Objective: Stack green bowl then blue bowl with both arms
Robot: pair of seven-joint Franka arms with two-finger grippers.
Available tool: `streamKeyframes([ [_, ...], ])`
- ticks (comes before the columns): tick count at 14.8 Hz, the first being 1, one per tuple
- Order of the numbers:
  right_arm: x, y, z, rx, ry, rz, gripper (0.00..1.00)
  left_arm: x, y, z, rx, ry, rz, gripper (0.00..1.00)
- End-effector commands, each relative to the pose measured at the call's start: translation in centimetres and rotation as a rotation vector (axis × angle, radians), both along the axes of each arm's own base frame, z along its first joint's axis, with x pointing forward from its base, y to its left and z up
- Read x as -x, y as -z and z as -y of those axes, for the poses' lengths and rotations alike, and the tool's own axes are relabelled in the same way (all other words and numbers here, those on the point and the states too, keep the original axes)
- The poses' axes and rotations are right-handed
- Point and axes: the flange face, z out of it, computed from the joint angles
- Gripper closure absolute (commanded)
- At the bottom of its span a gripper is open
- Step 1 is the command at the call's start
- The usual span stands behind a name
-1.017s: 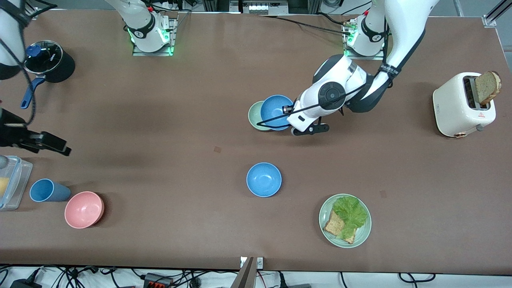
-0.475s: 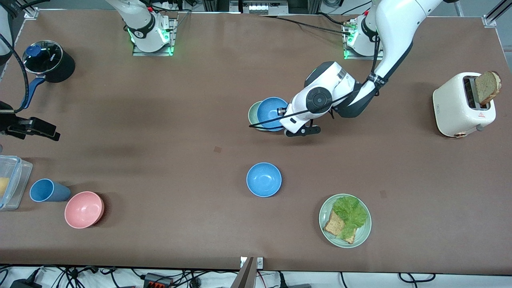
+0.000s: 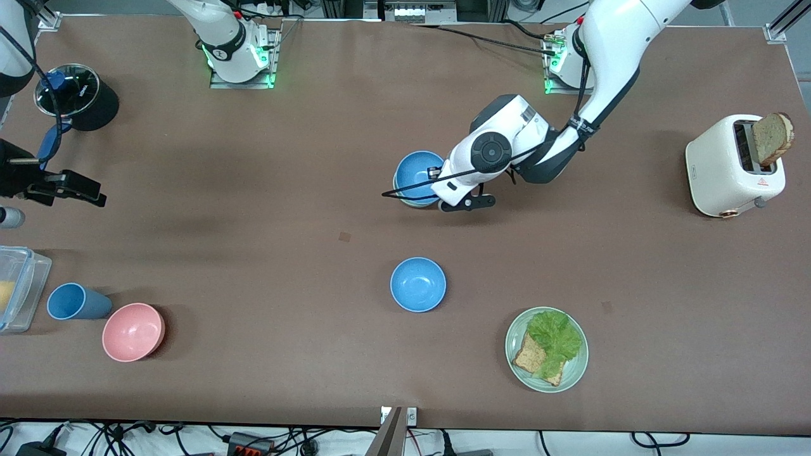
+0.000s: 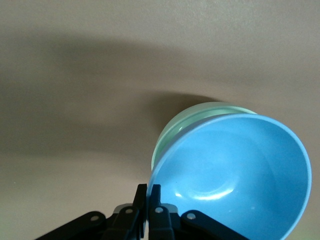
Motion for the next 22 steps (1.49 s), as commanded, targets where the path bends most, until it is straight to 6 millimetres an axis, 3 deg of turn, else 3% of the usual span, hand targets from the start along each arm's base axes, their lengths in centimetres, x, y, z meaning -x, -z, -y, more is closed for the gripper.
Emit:
streamKeyframes([
  [1, 1.7, 0.3, -0.1, 0.006, -0.019, 0.015, 0.0, 0.0, 0.5, 1.2, -0.019, -0.01, 0.015, 0.96],
  [3, 2.5, 1.0, -0.1, 0.002, -0.017, 0.0, 0.0, 0.2, 0.3, 1.6, -0.017, -0.009, 0.02, 0.96],
  [4, 3.0, 1.2, -0.1, -0.003, -0.015, -0.002, 0.0, 0.0, 0.5, 1.2, -0.019, -0.016, 0.019, 0.9],
  [5, 3.1, 1.2, -0.1, -0.007, -0.014, -0.001, 0.0, -0.2, 0.5, 1.0, -0.025, -0.02, 0.017, 0.74],
  [7, 3.2, 1.1, -0.1, -0.007, -0.014, -0.001, 0.0, -1.2, -0.1, -0.2, -0.031, -0.034, 0.02, 0.65],
  [11, 3.3, 0.5, 0.0, -0.006, -0.011, 0.002, 0.0, -5.0, -4.3, -2.3, -0.067, -0.051, -0.017, 0.61],
  [16, 2.8, 0.9, 0.1, -0.007, -0.002, -0.002, 0.0, -9.2, -9.8, -6.7, -0.091, -0.11, -0.029, 0.57],
  [18, 2.8, 1.1, 0.0, -0.006, -0.005, -0.008, 0.0, -10.8, -10.9, -10.0, -0.077, -0.058, -0.044, 0.53],
  [21, 3.1, 1.3, -0.3, -0.004, -0.014, -0.038, 0.0, -13.6, -11.9, -17.6, -0.011, 0.034, -0.053, 0.41],
  [22, 3.1, 1.2, -0.2, 0.003, -0.015, -0.034, 0.0, -14.0, -12.5, -19.3, 0.002, 0.059, -0.042, 0.26],
])
